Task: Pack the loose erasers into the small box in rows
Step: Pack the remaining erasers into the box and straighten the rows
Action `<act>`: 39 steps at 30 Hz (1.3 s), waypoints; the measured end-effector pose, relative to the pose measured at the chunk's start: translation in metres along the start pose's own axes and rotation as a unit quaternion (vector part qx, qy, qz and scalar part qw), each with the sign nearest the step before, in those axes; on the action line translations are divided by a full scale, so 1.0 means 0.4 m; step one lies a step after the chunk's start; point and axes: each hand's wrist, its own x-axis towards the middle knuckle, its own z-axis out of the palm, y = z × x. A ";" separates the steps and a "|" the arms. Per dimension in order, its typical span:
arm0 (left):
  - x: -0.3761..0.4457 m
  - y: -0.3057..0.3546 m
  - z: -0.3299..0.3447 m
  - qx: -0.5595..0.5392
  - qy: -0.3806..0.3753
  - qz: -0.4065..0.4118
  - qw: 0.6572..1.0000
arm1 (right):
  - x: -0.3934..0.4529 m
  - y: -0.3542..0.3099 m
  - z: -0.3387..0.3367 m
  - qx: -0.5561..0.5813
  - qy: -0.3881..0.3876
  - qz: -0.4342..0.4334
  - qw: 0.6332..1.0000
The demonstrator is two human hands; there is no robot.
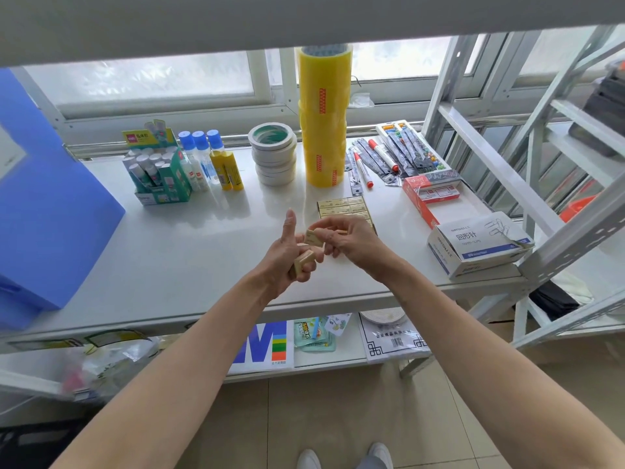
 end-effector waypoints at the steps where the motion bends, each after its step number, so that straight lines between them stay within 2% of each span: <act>1: -0.003 0.001 0.000 0.007 0.007 0.009 1.000 | 0.001 0.003 -0.001 0.008 0.013 0.000 1.000; 4: -0.012 0.000 -0.004 0.028 0.020 0.036 0.999 | 0.003 0.011 -0.007 0.024 0.033 0.003 0.999; 10: -0.012 -0.006 -0.001 0.035 0.005 0.039 0.999 | -0.002 0.009 -0.006 0.071 0.011 0.010 0.997; 18: 0.013 -0.003 -0.001 0.000 0.064 0.041 0.997 | -0.006 0.037 -0.039 0.046 0.034 0.026 0.998; 25: 0.031 -0.001 0.018 0.054 0.048 0.043 0.996 | -0.007 0.045 -0.074 -0.067 0.006 -0.016 0.998; 29: 0.045 -0.004 0.028 0.111 0.099 0.046 0.988 | 0.007 0.056 -0.104 -0.212 0.092 -0.045 0.972; 32: 0.056 -0.014 0.028 0.158 0.136 0.051 0.977 | 0.020 0.059 -0.129 -0.247 0.124 -0.034 0.960; 39: 0.079 -0.036 0.046 0.187 0.146 0.056 0.970 | 0.050 0.073 -0.106 -0.270 0.080 -0.029 0.959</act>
